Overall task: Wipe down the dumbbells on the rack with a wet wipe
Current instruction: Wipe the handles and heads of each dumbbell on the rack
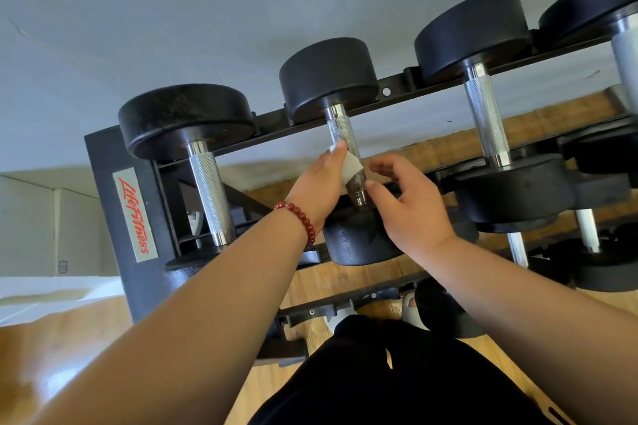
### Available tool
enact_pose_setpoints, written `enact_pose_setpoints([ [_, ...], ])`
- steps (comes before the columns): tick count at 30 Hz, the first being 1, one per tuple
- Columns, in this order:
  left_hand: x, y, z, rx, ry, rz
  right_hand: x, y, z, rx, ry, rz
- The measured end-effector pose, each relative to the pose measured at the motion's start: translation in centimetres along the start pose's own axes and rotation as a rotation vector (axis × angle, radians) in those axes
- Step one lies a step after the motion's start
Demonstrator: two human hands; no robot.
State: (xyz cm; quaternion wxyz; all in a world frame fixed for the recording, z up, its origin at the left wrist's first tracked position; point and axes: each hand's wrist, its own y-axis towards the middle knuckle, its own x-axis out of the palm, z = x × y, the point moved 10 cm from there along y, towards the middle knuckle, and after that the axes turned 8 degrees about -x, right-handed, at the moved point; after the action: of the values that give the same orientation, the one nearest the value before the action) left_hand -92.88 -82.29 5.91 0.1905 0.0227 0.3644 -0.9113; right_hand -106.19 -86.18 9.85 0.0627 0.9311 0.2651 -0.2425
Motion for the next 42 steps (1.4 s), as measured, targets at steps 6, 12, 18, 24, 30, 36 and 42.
enact_pose_setpoints([
  [6,-0.9,0.4,0.2,0.059,-0.082,0.036,0.0,-0.1,-0.3,-0.011,0.007,0.001],
  [12,-0.5,0.1,-2.2,-0.066,0.115,-0.052,-0.1,-0.2,0.2,0.014,0.033,0.003],
  [18,-0.5,0.5,-1.2,-0.062,-0.049,-0.045,0.1,-0.8,0.8,0.032,0.079,-0.027],
  [24,-0.8,-0.2,-1.0,-0.054,0.407,-0.068,0.1,-0.7,1.0,0.038,0.086,-0.026],
  [30,0.1,-0.2,-1.8,-0.060,0.312,-0.104,0.1,-0.8,1.0,0.036,0.106,-0.026],
  [36,0.2,-0.8,-0.9,-0.096,0.489,-0.141,0.1,-1.3,1.5,0.058,0.145,-0.041],
  [42,0.4,-1.2,-1.8,-0.076,0.400,-0.117,0.3,-1.3,1.8,0.073,0.163,-0.045],
])
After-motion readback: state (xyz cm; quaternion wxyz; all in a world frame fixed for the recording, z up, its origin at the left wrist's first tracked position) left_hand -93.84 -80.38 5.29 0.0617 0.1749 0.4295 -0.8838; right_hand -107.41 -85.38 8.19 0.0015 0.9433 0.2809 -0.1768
